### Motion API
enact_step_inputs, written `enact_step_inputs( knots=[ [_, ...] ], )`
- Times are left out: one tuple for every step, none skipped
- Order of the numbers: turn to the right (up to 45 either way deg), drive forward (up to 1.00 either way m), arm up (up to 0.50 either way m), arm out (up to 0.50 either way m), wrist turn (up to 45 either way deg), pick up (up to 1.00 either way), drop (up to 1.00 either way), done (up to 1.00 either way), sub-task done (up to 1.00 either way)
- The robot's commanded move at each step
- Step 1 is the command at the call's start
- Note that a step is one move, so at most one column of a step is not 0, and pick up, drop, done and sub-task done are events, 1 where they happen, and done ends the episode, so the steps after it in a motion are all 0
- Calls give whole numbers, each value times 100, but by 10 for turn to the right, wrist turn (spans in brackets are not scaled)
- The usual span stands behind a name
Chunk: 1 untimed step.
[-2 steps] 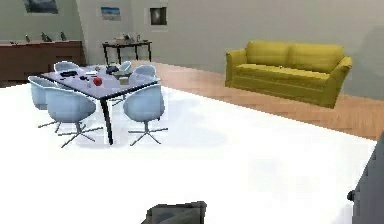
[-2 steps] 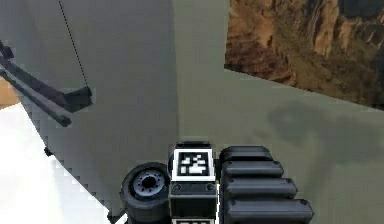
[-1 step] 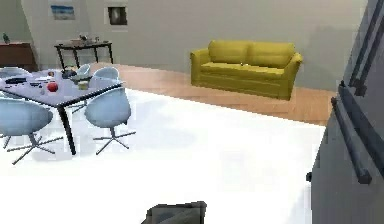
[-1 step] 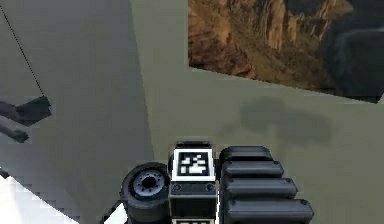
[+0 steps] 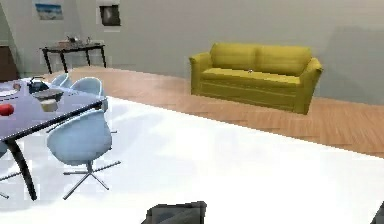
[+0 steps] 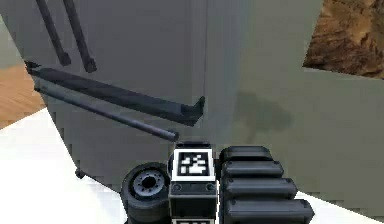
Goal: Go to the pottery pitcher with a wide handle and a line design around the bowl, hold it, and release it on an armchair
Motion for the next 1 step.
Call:
enact_step_inputs(
  knots=[
    [210,0,0,0,0,0,0,0,0]
  ],
)
